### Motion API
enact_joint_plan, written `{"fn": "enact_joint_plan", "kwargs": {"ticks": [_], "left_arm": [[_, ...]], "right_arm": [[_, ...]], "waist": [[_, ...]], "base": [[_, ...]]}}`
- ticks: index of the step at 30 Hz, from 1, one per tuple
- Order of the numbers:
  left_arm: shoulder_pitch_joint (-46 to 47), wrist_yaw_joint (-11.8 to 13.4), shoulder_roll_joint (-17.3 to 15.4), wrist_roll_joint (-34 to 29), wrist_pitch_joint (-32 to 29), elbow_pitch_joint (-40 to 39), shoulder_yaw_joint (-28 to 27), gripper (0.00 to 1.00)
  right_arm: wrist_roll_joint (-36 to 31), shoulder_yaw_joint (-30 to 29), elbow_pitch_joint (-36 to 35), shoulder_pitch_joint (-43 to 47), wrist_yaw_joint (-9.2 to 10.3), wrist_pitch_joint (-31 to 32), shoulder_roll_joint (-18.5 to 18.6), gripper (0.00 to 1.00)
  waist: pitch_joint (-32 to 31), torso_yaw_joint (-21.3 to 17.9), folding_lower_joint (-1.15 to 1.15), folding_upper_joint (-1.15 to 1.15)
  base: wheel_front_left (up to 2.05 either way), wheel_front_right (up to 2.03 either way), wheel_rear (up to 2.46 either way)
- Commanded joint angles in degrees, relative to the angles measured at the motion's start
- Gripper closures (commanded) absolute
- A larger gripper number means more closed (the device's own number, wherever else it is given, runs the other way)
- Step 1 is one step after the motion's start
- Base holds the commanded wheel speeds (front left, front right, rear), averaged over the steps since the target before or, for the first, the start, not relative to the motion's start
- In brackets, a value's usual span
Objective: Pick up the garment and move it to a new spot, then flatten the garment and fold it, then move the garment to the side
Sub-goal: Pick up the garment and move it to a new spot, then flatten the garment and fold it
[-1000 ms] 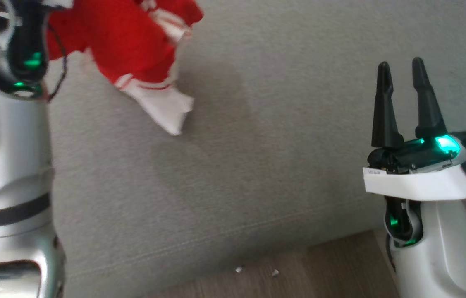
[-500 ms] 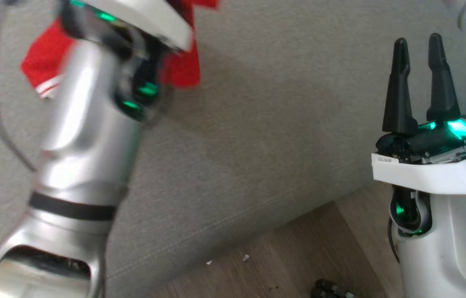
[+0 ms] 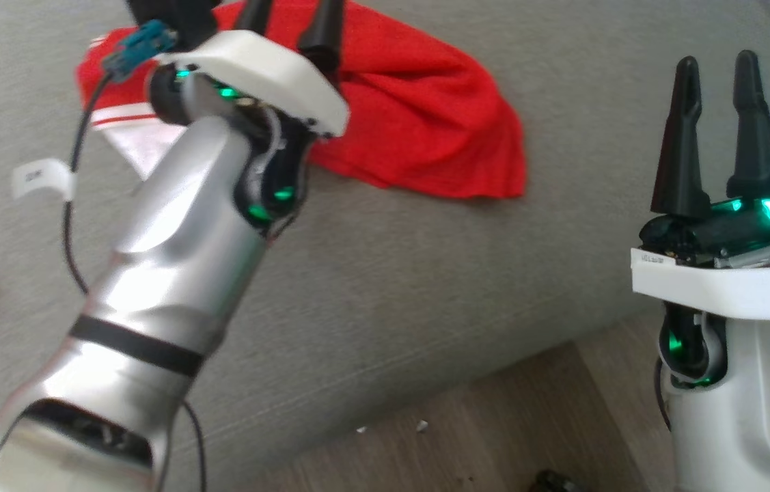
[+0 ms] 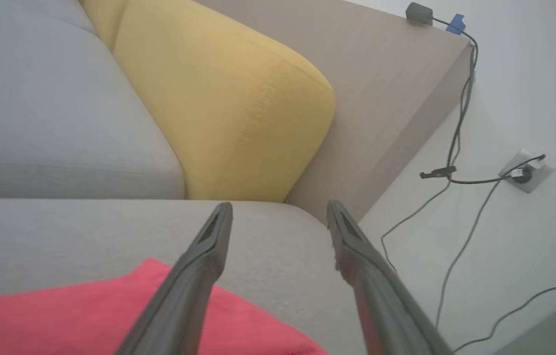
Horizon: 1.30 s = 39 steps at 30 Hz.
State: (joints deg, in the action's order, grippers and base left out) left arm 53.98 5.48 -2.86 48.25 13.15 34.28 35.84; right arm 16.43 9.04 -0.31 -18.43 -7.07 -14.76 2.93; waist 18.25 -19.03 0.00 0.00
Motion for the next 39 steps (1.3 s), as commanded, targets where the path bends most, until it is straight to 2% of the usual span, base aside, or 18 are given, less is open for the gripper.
{"fn": "enact_joint_plan", "kwargs": {"ticks": [1, 7, 13, 16, 20, 23, 26, 32, 39], "left_arm": [[0.91, -0.57, -2.97, -1.67, 1.16, -1.79, -2.41, 0.0], [-9.53, -0.77, -7.73, -7.77, 1.81, -8.25, -5.64, 0.0], [-22.22, -1.39, -8.93, -13.55, 1.84, -16.32, -9.82, 0.0], [-29.27, -1.43, -8.14, -17.81, 1.84, -20.6, -12.98, 0.0], [-38.06, -2.07, -4.23, -21.18, 1.84, -25.14, -19.3, 0.0], [-41.1, -3.65, -2.54, -26.29, 1.85, -29.06, -23.22, 0.0], [-42.6, -5.83, -1.08, -28.58, 1.85, -30.9, -25.88, 0.0], [-42.17, -8.42, -0.12, -30.62, 1.85, -30.92, -27.58, 0.0], [-42.46, -7.08, -0.03, -27.26, 1.85, -30.3, -23.83, 0.0]], "right_arm": [[-1.36, 1.14, -2.44, 0.0, -0.42, -0.24, -0.05, 0.0], [-7.47, 2.03, -1.67, 1.75, -0.42, -0.24, -0.05, 0.0], [-11.12, 2.96, 0.29, 3.55, -0.42, -0.24, -0.05, 0.0], [-12.77, 3.39, 1.55, 4.58, -0.42, -0.24, -0.05, 0.0], [-14.67, 3.51, 2.64, 5.44, -0.42, -0.24, -0.05, 0.0], [-15.05, 3.68, 3.21, 5.82, -0.42, -0.24, -0.05, 0.0], [-15.93, 4.18, 3.97, 5.82, -0.42, -0.24, -0.05, 0.0], [-19.62, 7.5, 6.02, 4.06, -0.42, -0.24, 0.23, 0.0], [-21.13, 13.22, 15.39, -1.36, -0.42, 2.75, 3.16, 0.0]], "waist": [[-1.47, 3.94, 0.0, 0.0], [-4.03, 11.28, 0.0, 0.0], [-6.06, 16.22, 0.0, 0.0], [-7.1, 18.19, 0.0, 0.0], [-8.0, 19.75, 0.0, 0.0], [-8.39, 20.69, 0.0, 0.0], [-8.82, 21.73, 0.0, 0.0], [-8.56, 24.55, 0.0, 0.0], [-6.42, 30.35, 0.0, 0.0]], "base": [[0.0, 0.0, 0.0], [0.0, 0.0, 0.0], [0.0, 0.0, 0.0], [0.0, 0.0, 0.0], [0.0, 0.0, 0.0], [0.0, 0.0, 0.0], [0.0, 0.0, 0.0], [0.0, 0.0, 0.0], [0.0, 0.0, 0.0]]}}
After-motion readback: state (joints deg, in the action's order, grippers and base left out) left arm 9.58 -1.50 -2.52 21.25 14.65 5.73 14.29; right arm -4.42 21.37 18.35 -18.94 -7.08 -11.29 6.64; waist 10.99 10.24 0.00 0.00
